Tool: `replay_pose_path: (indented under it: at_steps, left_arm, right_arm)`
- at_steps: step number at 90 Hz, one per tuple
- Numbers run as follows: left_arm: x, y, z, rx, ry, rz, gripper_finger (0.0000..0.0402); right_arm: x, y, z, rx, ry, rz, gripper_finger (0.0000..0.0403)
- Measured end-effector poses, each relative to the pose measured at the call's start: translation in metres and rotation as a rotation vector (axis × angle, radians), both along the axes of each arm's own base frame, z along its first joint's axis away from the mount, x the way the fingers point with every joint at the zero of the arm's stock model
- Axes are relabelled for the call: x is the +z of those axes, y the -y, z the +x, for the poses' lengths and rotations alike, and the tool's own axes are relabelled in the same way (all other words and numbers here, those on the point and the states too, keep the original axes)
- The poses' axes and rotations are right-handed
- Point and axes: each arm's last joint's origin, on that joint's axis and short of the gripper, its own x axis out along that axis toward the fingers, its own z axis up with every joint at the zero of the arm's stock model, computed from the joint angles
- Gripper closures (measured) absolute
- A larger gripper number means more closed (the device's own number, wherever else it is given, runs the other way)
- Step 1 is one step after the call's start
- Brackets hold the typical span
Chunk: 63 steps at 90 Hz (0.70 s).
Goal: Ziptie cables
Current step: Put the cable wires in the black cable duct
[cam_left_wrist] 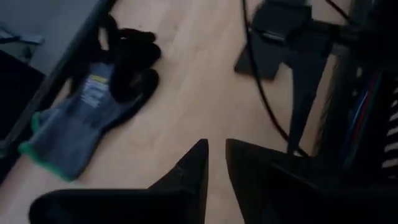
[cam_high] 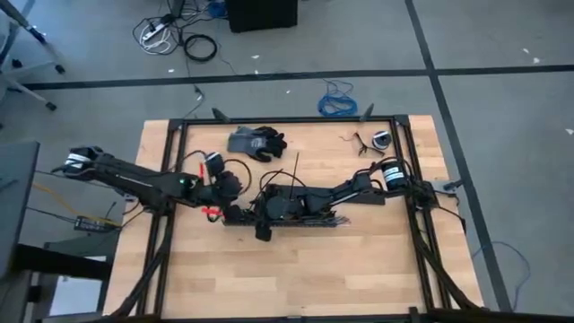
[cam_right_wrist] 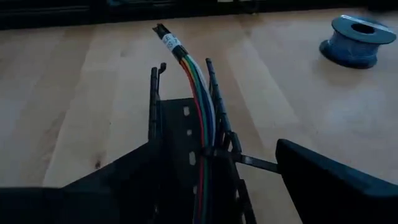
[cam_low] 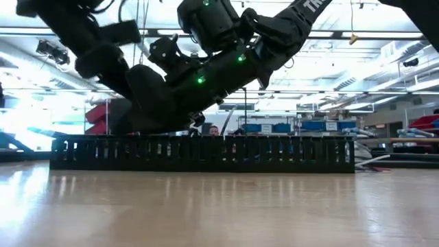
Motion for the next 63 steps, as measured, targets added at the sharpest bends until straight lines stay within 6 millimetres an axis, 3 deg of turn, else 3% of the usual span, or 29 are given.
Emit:
replay_pose_path:
  at_steps: [31,63]
  left_arm:
    - [0.026,-0.006,-0.031,0.002,0.094,-0.016,0.0351]
    - [0.028,-0.007,-0.037,-0.012,0.077,-0.001,0.0351]
  right_arm:
    - [0.009,-0.002,0.004,-0.004,0.107,-0.092,0.0098]
    - [0.03,-0.006,0.003,-0.1,0.17,-0.145,0.0098]
